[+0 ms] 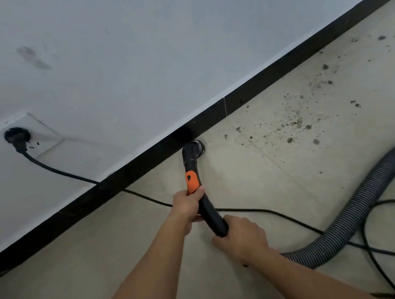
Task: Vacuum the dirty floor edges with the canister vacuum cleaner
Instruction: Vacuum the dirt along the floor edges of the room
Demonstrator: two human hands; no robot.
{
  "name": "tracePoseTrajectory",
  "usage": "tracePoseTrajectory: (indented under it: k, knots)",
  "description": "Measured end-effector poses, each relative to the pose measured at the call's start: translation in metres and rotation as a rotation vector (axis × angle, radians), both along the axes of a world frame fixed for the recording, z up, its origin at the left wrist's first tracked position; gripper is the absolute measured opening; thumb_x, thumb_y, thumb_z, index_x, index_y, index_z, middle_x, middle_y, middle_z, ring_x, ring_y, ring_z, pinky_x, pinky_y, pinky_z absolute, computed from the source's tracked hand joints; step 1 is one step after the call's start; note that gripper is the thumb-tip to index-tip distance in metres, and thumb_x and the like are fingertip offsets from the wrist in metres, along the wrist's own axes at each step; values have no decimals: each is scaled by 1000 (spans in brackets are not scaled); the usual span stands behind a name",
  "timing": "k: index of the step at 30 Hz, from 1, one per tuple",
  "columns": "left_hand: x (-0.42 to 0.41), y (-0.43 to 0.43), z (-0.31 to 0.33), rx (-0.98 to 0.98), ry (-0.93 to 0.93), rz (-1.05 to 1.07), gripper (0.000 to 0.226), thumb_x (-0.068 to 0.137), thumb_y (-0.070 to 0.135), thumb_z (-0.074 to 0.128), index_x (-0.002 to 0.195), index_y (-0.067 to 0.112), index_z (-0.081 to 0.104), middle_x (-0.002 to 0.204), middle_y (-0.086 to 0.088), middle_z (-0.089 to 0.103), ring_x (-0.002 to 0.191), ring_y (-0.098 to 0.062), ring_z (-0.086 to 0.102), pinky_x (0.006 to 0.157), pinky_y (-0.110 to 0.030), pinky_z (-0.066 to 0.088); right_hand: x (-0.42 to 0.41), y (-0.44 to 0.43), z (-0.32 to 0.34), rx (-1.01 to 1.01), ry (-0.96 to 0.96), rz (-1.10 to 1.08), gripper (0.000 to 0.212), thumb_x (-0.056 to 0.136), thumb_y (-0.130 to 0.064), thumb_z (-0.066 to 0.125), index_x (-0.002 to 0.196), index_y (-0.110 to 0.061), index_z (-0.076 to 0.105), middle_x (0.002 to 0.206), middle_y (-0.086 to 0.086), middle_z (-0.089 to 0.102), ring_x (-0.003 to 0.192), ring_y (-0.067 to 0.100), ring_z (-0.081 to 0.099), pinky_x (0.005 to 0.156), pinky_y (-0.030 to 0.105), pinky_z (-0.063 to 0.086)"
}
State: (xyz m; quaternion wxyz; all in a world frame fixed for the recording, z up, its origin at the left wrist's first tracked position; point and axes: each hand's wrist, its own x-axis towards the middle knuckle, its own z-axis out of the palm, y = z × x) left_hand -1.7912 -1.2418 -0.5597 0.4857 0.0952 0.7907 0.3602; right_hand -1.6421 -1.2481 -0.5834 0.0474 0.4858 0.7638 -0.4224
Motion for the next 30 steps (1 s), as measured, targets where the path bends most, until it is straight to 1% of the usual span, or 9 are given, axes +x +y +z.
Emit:
tracePoseTrajectory:
  k: [2,5,10,14,17,19,22,25,30]
  knots:
    - [3,12,0,34,-12,-51,32,94,27,59,112,1,56,103,-16,64,91,-30,63,67,-39,54,2,1,0,-17,5,-79,27,75,-50,57,94,-31,56,86,-9,63,78,17,60,63,29,42]
    - [22,49,5,75,-43,-166,26,94,27,59,106,4,56,101,-14,63,92,-30,61,77,-42,54,16,17,5,-28,6,-247,21,74,-48,58,84,-29,54,77,-10,62,69,12,60,55,27,41]
    - [50,95,9,125,-94,-316,21,93,24,61,101,6,55,99,-14,62,88,-29,59,64,-32,50,33,43,13,-29,-25,-427,19,73,-43,63,80,-27,55,72,-7,62,62,11,58,52,25,40]
    - [10,86,7,72,-75,-287,25,92,24,63,105,4,56,102,-16,65,92,-31,63,68,-37,54,0,42,11,-35,-45,-345,22,71,-48,62,81,-30,53,73,-9,60,65,12,58,55,27,44]
    - [-31,78,1,57,-41,-288,29,91,24,63,109,2,57,103,-17,65,94,-32,64,66,-36,54,-31,42,11,-46,-54,-238,24,73,-47,63,76,-31,45,74,-10,54,65,12,53,52,26,38]
    - [-40,80,-5,66,-24,-330,24,91,23,65,104,4,59,104,-17,66,93,-32,65,62,-33,52,-37,42,9,-55,-65,-237,24,74,-45,64,77,-31,45,74,-10,52,65,13,52,51,25,33]
    - [-21,91,-10,99,-26,-367,17,88,24,67,90,9,60,100,-18,68,91,-33,66,65,-36,56,-24,44,7,-29,-98,-340,24,73,-45,64,86,-28,54,78,-7,58,71,16,58,52,27,36]
    - [1,95,-10,85,-40,-435,26,84,23,70,99,5,60,100,-19,68,88,-34,67,63,-37,56,-7,38,11,-27,-125,-408,26,72,-46,65,88,-27,56,78,-7,60,71,16,58,54,27,38]
    - [-15,66,12,-84,-97,-516,38,85,15,69,113,2,47,98,-18,63,78,-28,65,55,-35,55,-13,-4,19,-114,-102,-376,24,72,-43,66,85,-27,53,82,-5,60,75,18,58,53,26,37]
